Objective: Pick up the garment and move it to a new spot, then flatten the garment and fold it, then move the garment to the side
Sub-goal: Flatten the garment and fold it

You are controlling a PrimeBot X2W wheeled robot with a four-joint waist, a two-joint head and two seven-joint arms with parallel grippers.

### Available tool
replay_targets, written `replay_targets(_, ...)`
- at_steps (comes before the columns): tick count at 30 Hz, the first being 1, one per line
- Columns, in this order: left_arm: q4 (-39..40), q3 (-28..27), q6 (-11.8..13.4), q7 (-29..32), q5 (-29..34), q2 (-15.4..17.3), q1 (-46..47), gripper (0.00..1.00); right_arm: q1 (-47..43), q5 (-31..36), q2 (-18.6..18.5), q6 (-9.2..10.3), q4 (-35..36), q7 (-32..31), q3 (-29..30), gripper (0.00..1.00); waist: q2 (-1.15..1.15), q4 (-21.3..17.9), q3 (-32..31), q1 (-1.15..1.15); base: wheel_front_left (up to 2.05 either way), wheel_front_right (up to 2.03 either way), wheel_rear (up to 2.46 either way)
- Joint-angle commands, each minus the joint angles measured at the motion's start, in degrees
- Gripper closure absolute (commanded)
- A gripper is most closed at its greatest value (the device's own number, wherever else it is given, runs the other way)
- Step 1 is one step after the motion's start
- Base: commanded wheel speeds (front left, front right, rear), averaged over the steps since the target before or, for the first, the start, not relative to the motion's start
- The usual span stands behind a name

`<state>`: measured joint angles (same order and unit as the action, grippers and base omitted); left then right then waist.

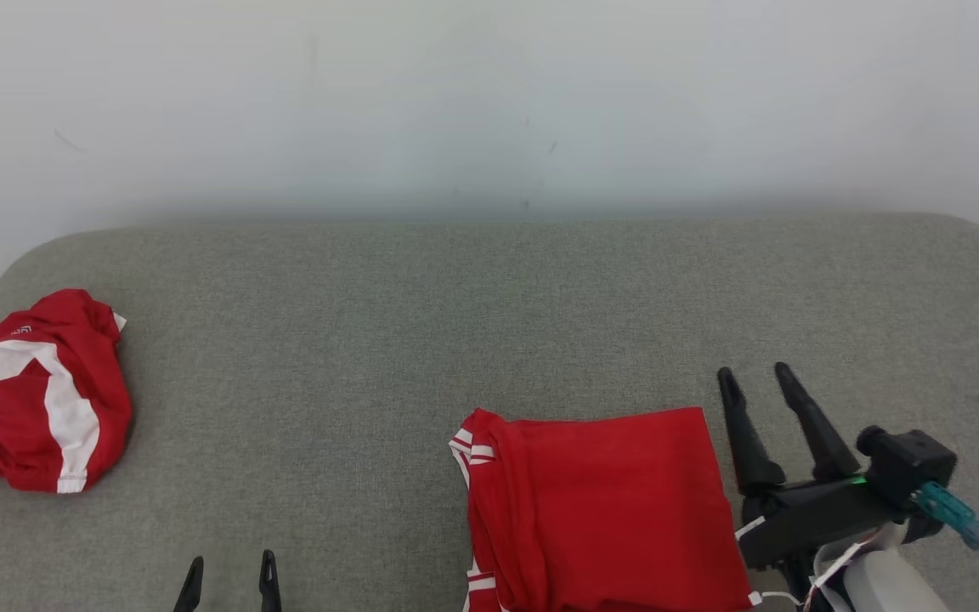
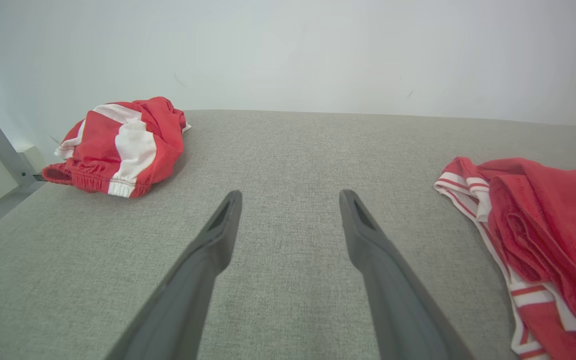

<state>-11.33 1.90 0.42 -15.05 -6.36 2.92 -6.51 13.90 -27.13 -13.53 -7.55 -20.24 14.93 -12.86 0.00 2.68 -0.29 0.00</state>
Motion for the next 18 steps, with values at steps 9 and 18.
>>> replay_targets(9, 2.8, -0.1, 1.0, -0.2, 1.5, -0.1, 0.6, 0.0, -10.2, 7.1, 5.0, 0.14, 12.3, 0.3, 12.4, 0.0, 0.0, -1.6, 0.0, 0.0, 0.0, 0.0, 0.0)
replay_targets(18, 4.2, 0.8, 2.1, -0.2, 1.6, -0.1, 0.3, 0.0, -17.2, 12.9, 7.8, 0.14, 16.6, 0.2, 13.9, 0.0, 0.0, -3.6, -0.1, 0.0, 0.0, 0.0, 0.0)
